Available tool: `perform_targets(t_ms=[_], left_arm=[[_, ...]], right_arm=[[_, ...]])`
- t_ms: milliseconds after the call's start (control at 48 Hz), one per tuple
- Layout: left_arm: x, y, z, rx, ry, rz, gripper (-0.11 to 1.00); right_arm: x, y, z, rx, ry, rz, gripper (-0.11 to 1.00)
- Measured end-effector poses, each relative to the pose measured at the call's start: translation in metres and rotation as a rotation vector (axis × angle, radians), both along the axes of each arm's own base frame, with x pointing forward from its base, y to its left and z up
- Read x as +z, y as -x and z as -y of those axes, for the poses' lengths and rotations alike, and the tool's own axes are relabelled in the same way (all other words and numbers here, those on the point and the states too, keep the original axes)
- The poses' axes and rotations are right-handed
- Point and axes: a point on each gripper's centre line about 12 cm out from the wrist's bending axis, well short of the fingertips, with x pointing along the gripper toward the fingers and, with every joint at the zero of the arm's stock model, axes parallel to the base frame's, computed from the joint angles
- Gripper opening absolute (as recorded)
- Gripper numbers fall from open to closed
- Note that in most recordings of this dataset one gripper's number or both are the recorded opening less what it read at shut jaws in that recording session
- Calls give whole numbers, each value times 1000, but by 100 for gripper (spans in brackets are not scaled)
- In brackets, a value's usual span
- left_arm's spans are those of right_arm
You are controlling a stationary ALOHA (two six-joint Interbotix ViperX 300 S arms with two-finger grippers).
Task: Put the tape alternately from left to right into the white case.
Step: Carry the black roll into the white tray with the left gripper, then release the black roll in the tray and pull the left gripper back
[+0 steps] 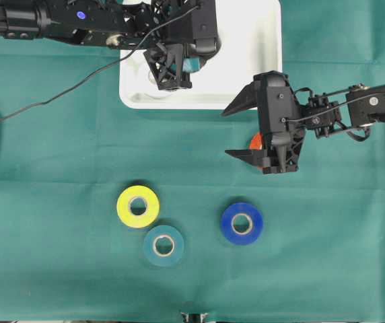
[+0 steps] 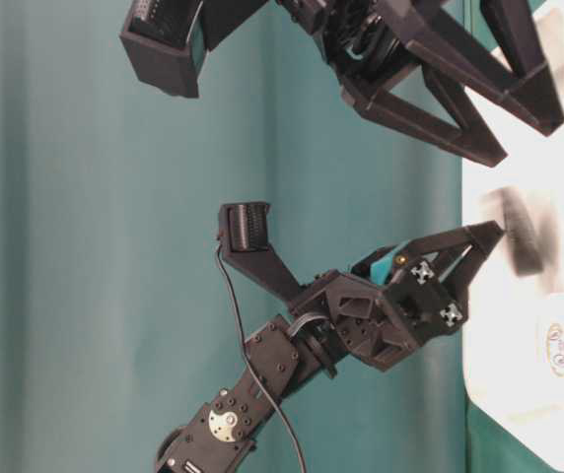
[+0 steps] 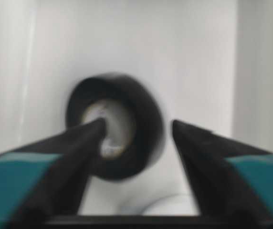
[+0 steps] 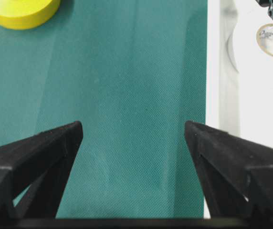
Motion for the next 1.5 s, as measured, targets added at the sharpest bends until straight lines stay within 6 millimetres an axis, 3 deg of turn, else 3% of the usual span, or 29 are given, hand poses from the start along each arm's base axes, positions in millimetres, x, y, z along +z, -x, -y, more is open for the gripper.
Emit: perform_targets(t_ms=[83,750,1166,1500], left_arm=[[-1,0,0,0,0,-1,95],[0,8,4,-1,10,-24,93],[19,39,54,-95,11,-16,93],[18,61,97,-180,28,-32,93]], right_arm=[[0,0,0,0,0,0,72],[-2,2,-1,2,0,-6,72],[-3,2,0,0,0,-9,72],[-3,2,-1,0,-2,-9,72]])
